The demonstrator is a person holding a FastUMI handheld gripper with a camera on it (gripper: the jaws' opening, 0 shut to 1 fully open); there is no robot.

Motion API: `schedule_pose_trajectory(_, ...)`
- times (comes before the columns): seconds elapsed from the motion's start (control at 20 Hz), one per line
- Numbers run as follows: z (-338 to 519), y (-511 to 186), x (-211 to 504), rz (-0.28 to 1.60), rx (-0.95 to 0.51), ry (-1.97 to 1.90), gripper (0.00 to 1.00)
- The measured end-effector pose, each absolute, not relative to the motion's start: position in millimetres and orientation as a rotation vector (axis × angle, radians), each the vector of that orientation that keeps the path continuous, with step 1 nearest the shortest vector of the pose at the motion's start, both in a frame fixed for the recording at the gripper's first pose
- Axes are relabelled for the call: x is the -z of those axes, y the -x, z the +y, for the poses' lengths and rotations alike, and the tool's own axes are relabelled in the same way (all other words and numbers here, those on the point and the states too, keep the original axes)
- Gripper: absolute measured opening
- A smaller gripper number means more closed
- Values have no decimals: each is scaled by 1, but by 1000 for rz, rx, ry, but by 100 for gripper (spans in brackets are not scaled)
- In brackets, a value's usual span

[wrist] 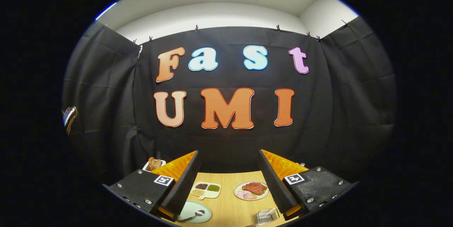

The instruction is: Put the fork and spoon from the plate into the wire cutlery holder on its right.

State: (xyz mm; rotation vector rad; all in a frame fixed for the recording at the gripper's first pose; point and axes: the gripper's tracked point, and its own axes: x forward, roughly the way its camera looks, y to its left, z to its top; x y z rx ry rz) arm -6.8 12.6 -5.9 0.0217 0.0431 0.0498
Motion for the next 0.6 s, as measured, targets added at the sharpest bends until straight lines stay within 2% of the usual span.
schedule_pose_trajectory(0.3,21,9,13,66,-57,-13,98)
schedule_pose_trajectory(0.6,47,9,46,168,-92,-20,98)
